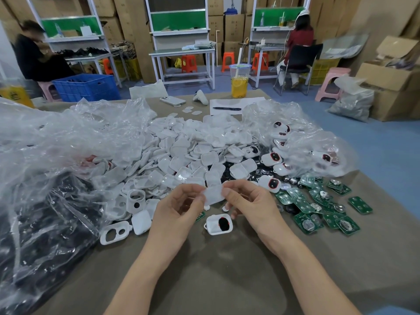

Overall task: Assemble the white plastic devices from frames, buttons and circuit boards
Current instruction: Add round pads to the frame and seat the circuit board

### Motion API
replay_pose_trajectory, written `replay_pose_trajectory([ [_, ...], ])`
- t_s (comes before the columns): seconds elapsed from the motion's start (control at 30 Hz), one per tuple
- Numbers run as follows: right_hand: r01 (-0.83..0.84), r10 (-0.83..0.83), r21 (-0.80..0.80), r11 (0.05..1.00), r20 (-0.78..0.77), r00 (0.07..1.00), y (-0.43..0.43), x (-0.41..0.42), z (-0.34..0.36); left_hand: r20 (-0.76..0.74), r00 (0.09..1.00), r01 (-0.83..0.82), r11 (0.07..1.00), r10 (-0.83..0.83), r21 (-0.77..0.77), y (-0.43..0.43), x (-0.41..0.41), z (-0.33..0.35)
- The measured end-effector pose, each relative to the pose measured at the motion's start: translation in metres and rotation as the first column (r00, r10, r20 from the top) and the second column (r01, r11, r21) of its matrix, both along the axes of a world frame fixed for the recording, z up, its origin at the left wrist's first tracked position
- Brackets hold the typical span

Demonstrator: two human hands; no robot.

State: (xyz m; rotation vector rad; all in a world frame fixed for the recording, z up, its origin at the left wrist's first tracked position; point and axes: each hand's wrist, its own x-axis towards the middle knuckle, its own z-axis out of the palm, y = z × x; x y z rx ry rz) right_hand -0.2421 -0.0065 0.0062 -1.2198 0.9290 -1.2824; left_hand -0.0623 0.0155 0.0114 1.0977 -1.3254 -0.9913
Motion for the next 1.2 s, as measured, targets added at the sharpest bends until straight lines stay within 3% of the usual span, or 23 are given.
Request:
replay_pose_trajectory([
  [0.47,-0.061,0.058,0.049,0.997,0.061,0.996,0.001,-0.001,0.002,0.318,0.920,-0.124,0.941,0.228,-0.316,0.004,-0.001,-0.005],
  [0.73,-0.103,0.104,0.012,0.995,-0.062,0.993,0.000,-0.002,-0.001,0.527,0.799,-0.016,0.887,0.288,-0.461,0.007,-0.004,-0.008],
  [0.97,-0.036,0.036,0.025,0.999,0.000,0.999,-0.003,-0.003,-0.003,0.411,0.895,-0.023,0.937,0.174,-0.348,0.006,-0.002,-0.012],
  [1.2,-0.052,0.052,0.024,0.998,-0.009,0.999,-0.001,-0.003,-0.002,0.365,0.914,-0.076,0.958,0.177,-0.275,0.002,-0.002,-0.012],
])
